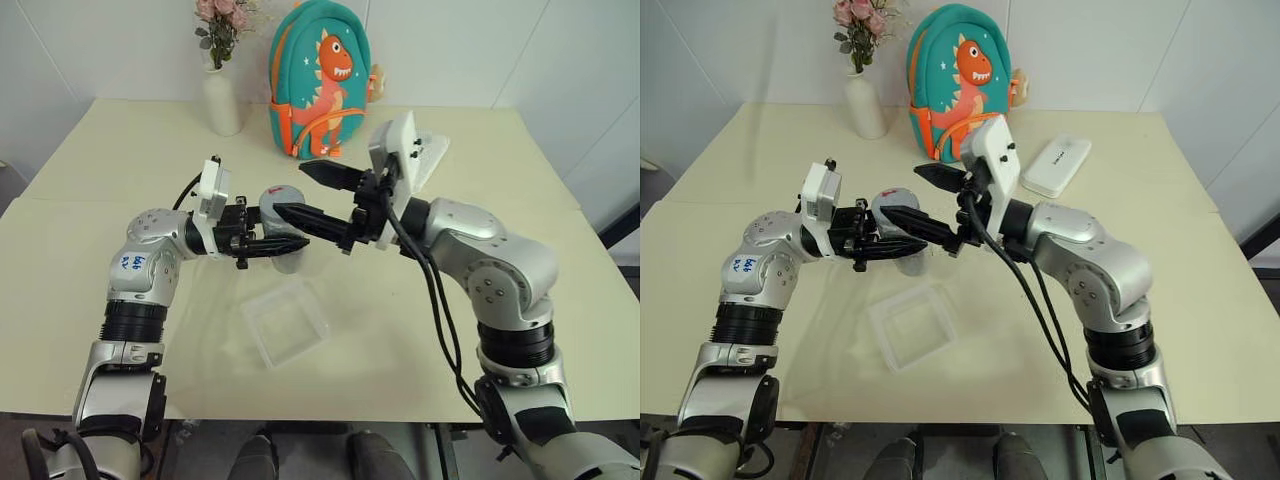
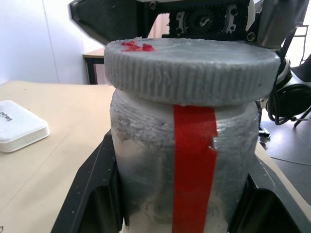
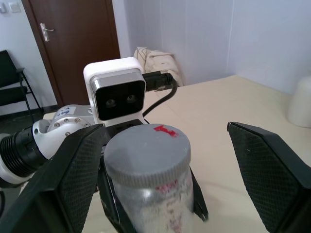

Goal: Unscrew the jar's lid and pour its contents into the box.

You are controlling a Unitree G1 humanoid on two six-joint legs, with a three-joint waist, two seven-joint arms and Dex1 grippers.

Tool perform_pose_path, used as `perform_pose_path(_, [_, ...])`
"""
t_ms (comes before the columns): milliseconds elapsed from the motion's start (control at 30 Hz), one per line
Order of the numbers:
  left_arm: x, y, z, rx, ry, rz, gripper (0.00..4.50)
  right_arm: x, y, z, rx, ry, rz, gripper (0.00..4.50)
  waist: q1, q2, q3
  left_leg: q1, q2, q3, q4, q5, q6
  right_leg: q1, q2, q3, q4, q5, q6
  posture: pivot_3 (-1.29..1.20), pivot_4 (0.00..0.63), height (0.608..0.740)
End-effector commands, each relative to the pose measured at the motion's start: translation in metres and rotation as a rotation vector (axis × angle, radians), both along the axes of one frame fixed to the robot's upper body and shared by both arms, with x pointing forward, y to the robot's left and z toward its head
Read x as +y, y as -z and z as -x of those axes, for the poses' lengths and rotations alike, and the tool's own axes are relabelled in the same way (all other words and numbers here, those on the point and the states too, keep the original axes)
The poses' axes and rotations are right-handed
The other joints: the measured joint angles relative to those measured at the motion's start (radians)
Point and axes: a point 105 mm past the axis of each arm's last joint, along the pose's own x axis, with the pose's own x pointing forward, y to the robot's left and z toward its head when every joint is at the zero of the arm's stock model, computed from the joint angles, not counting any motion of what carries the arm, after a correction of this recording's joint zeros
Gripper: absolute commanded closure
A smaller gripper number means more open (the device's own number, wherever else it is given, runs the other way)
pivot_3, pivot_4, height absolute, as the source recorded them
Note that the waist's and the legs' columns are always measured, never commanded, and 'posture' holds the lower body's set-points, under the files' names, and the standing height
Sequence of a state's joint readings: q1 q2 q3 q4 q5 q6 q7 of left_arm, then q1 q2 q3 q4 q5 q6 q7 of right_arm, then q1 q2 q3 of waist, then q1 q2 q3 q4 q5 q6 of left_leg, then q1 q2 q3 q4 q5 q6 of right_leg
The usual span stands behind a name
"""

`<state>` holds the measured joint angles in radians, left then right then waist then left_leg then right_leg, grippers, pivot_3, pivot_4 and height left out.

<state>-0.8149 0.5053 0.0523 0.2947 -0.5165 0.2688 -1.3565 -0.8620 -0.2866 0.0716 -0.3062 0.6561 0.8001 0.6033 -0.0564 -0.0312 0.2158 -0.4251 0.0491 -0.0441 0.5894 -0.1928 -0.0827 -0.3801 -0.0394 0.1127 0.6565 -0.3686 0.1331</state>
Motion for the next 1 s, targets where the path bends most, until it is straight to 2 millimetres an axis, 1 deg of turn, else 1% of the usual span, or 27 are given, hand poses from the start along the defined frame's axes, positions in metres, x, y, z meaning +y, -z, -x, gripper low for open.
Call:
perform_pose_path(33, [-0.003, -0.010, 0.001, -0.046, 0.021, 0.003, 2.44, 0.006, -0.014, 0.008, -0.064, -0.036, -0.029, 0.29, 0.000, 0.000, 0.000, 0.000, 0.000, 0.000, 0.000, 0.000, 0.000, 0.000, 0.000, 0.000, 0.000, 0.000, 0.000, 0.00, 0.150, 0.740])
perform_pose_path(367, [-0.006, -0.010, 0.000, -0.055, 0.035, -0.002, 2.44, 0.020, -0.013, 0.003, -0.069, -0.074, -0.006, 0.29, -0.001, 0.000, 0.000, 0.000, 0.000, 0.000, 0.000, 0.000, 0.000, 0.000, 0.000, 0.000, 0.001, 0.000, 0.000, 0.00, 0.150, 0.740])
perform_pose_path(467, [-0.007, -0.009, 0.000, -0.055, 0.036, -0.005, 2.44, 0.027, -0.005, -0.003, -0.069, -0.048, 0.040, 0.29, -0.003, 0.000, 0.000, 0.000, 0.000, 0.000, 0.000, 0.000, 0.000, 0.000, 0.000, 0.000, 0.001, 0.000, 0.000, 0.00, 0.150, 0.740])
perform_pose_path(567, [-0.007, -0.009, 0.000, -0.058, 0.035, -0.005, 2.44, 0.030, 0.000, -0.005, -0.070, -0.047, 0.063, 0.29, -0.002, 0.000, 0.000, 0.000, 0.000, 0.000, 0.000, 0.000, 0.000, -0.001, 0.000, 0.000, 0.001, 0.000, 0.000, 0.00, 0.150, 0.740])
perform_pose_path(700, [-0.007, -0.010, 0.000, -0.061, 0.033, -0.004, 2.44, 0.031, 0.001, -0.008, -0.071, -0.031, 0.066, 0.29, -0.001, 0.000, 0.000, 0.000, 0.000, 0.000, 0.000, 0.000, 0.000, -0.001, 0.000, 0.000, 0.001, 0.000, 0.000, 0.00, 0.150, 0.740])
perform_pose_path(833, [-0.007, -0.009, 0.000, -0.062, 0.032, -0.003, 2.44, 0.028, -0.004, -0.014, -0.078, -0.002, 0.047, 0.29, -0.002, 0.000, 0.000, 0.000, 0.000, 0.000, 0.000, 0.000, 0.000, -0.001, 0.000, 0.000, 0.001, 0.000, 0.000, 0.00, 0.150, 0.740])
perform_pose_path(1000, [-0.007, -0.008, 0.000, -0.061, 0.029, -0.001, 2.44, 0.023, -0.010, -0.016, -0.084, 0.016, 0.034, 0.29, -0.002, 0.000, 0.000, 0.000, 0.000, 0.000, 0.000, 0.000, 0.000, -0.001, 0.000, 0.000, 0.001, 0.000, 0.000, 0.00, 0.150, 0.740])
